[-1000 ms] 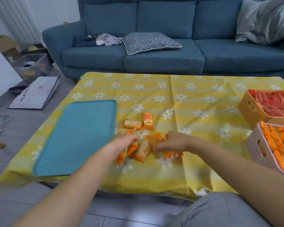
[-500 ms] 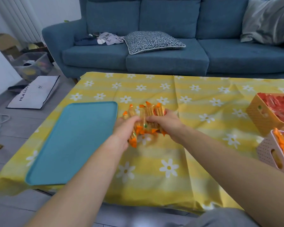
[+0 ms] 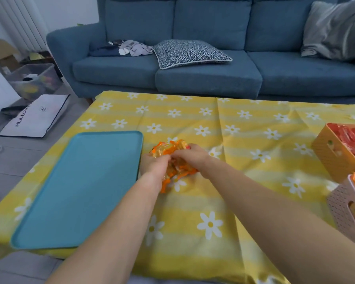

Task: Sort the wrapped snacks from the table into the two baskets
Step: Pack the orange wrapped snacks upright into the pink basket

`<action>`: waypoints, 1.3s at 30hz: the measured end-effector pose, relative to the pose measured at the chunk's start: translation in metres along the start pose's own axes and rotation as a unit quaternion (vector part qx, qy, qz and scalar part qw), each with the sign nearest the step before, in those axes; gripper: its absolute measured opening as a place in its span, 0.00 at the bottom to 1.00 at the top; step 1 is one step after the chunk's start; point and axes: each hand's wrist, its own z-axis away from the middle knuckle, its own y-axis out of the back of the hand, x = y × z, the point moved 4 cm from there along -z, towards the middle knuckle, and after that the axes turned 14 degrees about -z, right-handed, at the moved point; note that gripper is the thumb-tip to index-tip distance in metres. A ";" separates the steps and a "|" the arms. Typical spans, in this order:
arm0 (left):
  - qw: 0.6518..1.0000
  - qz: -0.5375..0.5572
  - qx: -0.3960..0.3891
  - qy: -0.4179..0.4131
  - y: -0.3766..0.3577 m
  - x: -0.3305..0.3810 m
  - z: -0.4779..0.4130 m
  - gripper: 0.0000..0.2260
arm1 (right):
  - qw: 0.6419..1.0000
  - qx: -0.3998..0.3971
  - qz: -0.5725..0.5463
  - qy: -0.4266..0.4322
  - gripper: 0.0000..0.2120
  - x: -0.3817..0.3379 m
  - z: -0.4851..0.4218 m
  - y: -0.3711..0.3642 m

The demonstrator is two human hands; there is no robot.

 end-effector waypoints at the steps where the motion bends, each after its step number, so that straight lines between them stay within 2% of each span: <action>1: 1.000 0.019 -0.012 -0.003 0.000 0.002 0.005 0.12 | 1.000 -0.001 -0.018 -0.002 0.20 0.001 0.000 0.000; 2: 0.999 0.032 -0.023 -0.004 -0.001 0.002 0.006 0.11 | 0.999 -0.003 -0.040 -0.002 0.22 0.001 0.001 0.001; 5: 0.998 0.035 -0.049 -0.024 -0.003 0.002 0.010 0.18 | 0.995 -0.007 -0.096 0.013 0.16 0.001 0.007 0.009; 10: 0.994 0.024 -0.082 -0.074 -0.008 0.020 0.036 0.20 | 0.992 0.001 -0.118 0.044 0.15 -0.008 0.032 0.035; 13: 0.988 0.025 -0.110 -0.105 -0.026 0.040 0.064 0.20 | 0.987 0.021 -0.135 0.079 0.07 -0.022 0.065 0.068; 15: 0.983 0.034 -0.123 -0.133 -0.042 0.054 0.086 0.19 | 0.984 0.044 -0.146 0.097 0.06 -0.031 0.088 0.093; 18: 0.973 0.031 -0.162 -0.160 -0.076 0.072 0.124 0.18 | 0.979 0.087 -0.145 0.116 0.11 -0.039 0.126 0.138; 21: 0.961 0.024 -0.206 -0.180 -0.116 0.088 0.172 0.17 | 0.968 0.136 -0.159 0.136 0.13 -0.042 0.171 0.192; 25: 0.942 0.002 -0.264 -0.210 -0.169 0.103 0.239 0.21 | 0.951 0.205 -0.179 0.150 0.16 -0.034 0.231 0.260; 29: 0.918 -0.021 -0.328 -0.221 -0.231 0.105 0.302 0.21 | 0.929 0.259 -0.215 0.154 0.11 -0.016 0.292 0.326; 31: 0.908 -0.033 -0.356 -0.220 -0.260 0.103 0.328 0.25 | 0.919 0.279 -0.233 0.150 0.11 -0.006 0.315 0.353; 34: 0.893 -0.068 -0.378 -0.234 -0.297 0.096 0.357 0.25 | 0.905 0.313 -0.255 0.136 0.15 0.016 0.335 0.389; 39: 0.863 -0.159 -0.415 -0.238 -0.339 0.075 0.376 0.26 | 0.896 0.360 -0.238 0.108 0.09 0.048 0.344 0.425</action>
